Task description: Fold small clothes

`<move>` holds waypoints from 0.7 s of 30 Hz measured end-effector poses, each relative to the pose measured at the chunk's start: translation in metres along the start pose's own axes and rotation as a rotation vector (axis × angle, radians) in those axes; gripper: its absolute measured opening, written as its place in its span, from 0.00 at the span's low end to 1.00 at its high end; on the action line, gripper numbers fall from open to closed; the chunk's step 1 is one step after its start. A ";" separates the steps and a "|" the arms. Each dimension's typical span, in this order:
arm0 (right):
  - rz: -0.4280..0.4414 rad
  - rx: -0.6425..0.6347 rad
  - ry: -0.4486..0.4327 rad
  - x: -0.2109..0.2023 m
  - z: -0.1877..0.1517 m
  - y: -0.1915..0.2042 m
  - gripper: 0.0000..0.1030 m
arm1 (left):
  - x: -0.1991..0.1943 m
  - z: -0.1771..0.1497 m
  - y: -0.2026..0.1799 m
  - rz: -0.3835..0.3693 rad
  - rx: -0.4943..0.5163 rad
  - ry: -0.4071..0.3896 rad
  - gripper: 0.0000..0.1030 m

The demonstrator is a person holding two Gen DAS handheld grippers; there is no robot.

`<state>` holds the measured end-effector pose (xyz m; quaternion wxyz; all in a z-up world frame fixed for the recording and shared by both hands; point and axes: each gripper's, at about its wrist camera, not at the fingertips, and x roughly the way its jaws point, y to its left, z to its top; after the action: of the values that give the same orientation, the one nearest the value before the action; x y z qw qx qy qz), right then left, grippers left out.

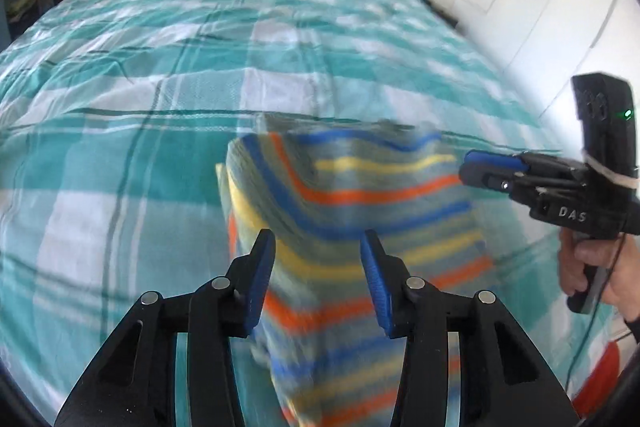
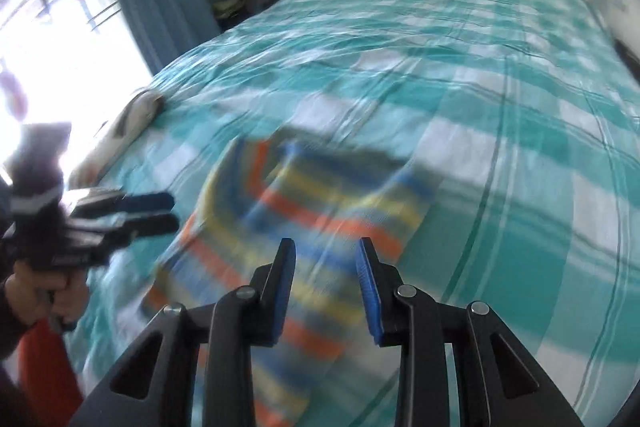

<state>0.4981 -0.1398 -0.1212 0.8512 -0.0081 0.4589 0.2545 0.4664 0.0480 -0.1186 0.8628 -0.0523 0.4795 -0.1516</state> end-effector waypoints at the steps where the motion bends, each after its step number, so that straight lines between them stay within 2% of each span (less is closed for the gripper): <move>1: -0.015 0.029 0.029 0.020 0.006 -0.010 0.31 | 0.013 0.004 0.003 0.031 -0.014 0.033 0.45; 2: -0.027 0.077 0.093 0.046 0.007 -0.022 0.31 | 0.033 0.009 0.011 0.067 -0.033 0.076 0.47; 3: -0.041 0.110 0.136 0.060 0.007 -0.030 0.29 | 0.040 0.010 0.017 0.052 -0.048 0.084 0.47; 5: -0.055 0.128 0.107 0.062 0.004 -0.033 0.27 | 0.030 0.009 0.021 0.035 -0.067 0.058 0.47; 8: -0.066 0.095 0.018 0.022 -0.005 -0.017 0.27 | -0.008 -0.007 0.016 0.020 -0.036 0.000 0.49; 10: -0.062 0.055 -0.019 -0.006 -0.019 -0.001 0.27 | -0.036 -0.030 0.009 -0.002 -0.012 -0.030 0.56; 12: -0.019 0.026 -0.031 -0.028 -0.038 0.021 0.27 | -0.051 -0.058 0.004 -0.009 -0.005 -0.038 0.67; 14: 0.013 0.017 -0.011 -0.035 -0.069 0.038 0.29 | -0.044 -0.086 0.001 0.041 0.004 0.022 0.68; 15: 0.003 0.014 0.030 -0.029 -0.086 0.045 0.32 | -0.035 -0.104 0.003 0.090 0.005 0.083 0.68; 16: -0.028 0.013 0.069 -0.023 -0.100 0.049 0.34 | -0.033 -0.111 0.001 0.103 -0.003 0.102 0.68; 17: -0.049 0.035 0.130 -0.017 -0.117 0.052 0.34 | -0.042 -0.120 0.002 0.107 -0.020 0.088 0.68; 18: -0.035 0.076 0.136 -0.022 -0.130 0.051 0.34 | -0.053 -0.124 0.000 0.116 -0.037 0.083 0.69; 20: -0.039 0.159 0.090 -0.051 -0.148 0.054 0.37 | -0.077 -0.130 -0.007 0.148 -0.043 0.067 0.73; 21: -0.059 0.170 0.071 -0.067 -0.153 0.058 0.47 | -0.090 -0.132 -0.012 0.170 -0.031 0.042 0.79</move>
<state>0.3237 -0.1556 -0.1448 0.8391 0.0415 0.5084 0.1892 0.3080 0.0717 -0.1130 0.8614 -0.0216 0.5024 -0.0716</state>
